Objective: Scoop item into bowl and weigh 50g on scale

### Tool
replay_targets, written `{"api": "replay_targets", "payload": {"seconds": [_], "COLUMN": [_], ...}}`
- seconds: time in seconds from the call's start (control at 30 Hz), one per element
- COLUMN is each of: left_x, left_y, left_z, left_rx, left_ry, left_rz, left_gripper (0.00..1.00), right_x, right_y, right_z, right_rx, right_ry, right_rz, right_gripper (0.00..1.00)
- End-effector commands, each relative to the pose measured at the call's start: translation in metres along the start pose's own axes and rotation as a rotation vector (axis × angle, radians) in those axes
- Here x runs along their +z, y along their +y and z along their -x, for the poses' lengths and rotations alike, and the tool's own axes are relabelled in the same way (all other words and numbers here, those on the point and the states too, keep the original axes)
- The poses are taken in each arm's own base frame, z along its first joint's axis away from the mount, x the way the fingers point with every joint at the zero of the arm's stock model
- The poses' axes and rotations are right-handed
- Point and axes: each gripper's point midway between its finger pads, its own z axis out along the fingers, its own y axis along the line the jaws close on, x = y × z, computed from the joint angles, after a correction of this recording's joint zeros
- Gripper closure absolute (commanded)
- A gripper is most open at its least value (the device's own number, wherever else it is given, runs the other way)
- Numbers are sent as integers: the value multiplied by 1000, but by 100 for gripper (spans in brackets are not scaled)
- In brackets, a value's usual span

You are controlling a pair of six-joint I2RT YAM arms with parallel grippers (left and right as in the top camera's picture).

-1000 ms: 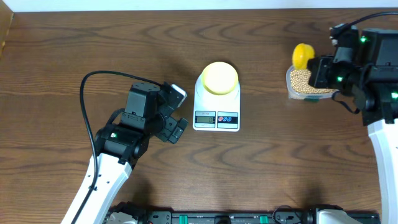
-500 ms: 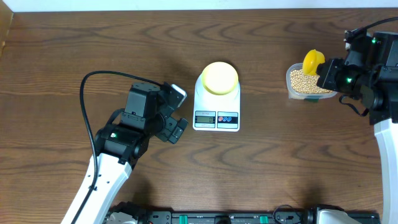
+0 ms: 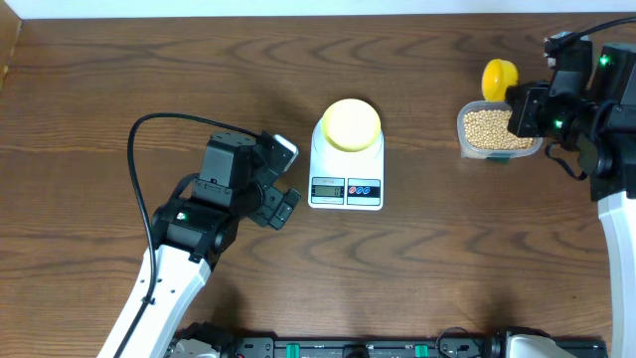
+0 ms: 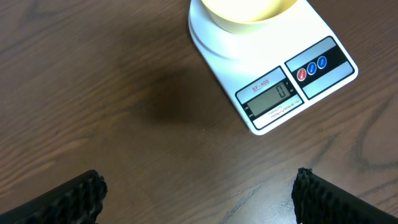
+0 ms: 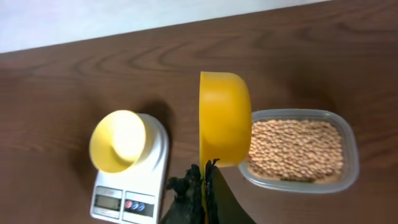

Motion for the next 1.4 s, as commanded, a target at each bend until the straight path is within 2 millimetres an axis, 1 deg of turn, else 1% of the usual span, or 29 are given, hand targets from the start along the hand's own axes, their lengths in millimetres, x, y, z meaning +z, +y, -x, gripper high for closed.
{"api": "replay_targets", "payload": {"seconds": [0.0,0.1,0.27,0.37,0.43,0.5,0.57,0.63,0.67,0.7,0.9,0.97,1.03,1.1,1.2,1.3,1.37], "left_x": [0,0,0,0,0,0,-3,-11,-19,-26,-67,-77,-82,-79,-69,-55,-50], "left_y": [2,2,2,2,-1,-4,-13,-24,-32,-37,-33,-32,-31,-30,-25,-13,-16], "left_z": [-2,-2,-2,-2,-9,-3,0,3,8,12,28,32,34,33,30,23,23], "left_rx": [5,5,5,5,-34,-33,-33,-33,-28,-23,-16,-15,-11,-17,-37,-72,-48], "left_ry": [6,6,6,7,35,9,-8,-34,-73,-101,-261,-302,-326,-315,-279,-229,-229], "left_rz": [6,6,6,6,-3,-26,-76,-133,-180,-201,-156,-143,-134,-133,-130,-120,-173], "left_gripper": [3,3,2,3,3,2,2,2,2,3,2,2,3,3,2,2,3], "right_x": [-12,-12,-12,-12,-12,-12,-12,-12,-12,-12,-12,-12,-12,-12,-12,-12,-12], "right_y": [24,19,20,20,20,20,20,20,20,20,19,20,19,19,17,17,17], "right_z": [7,3,11,12,11,10,10,9,9,10,9,9,8,8,9,8,8], "right_rx": [-44,-38,-49,-52,-58,-69,-75,-86,-89,-89,-93,-93,-91,-90,-90,-90,-89], "right_ry": [-29,-13,-45,-48,-45,-42,-40,-40,-40,-41,-40,-40,-36,-34,-36,-35,-34], "right_rz": [109,82,84,82,82,82,81,81,81,81,81,81,80,80,69,69,69], "right_gripper": [99,99,99,99,99,99,99,99,99,99,99,99,99,99,99,99,99]}}
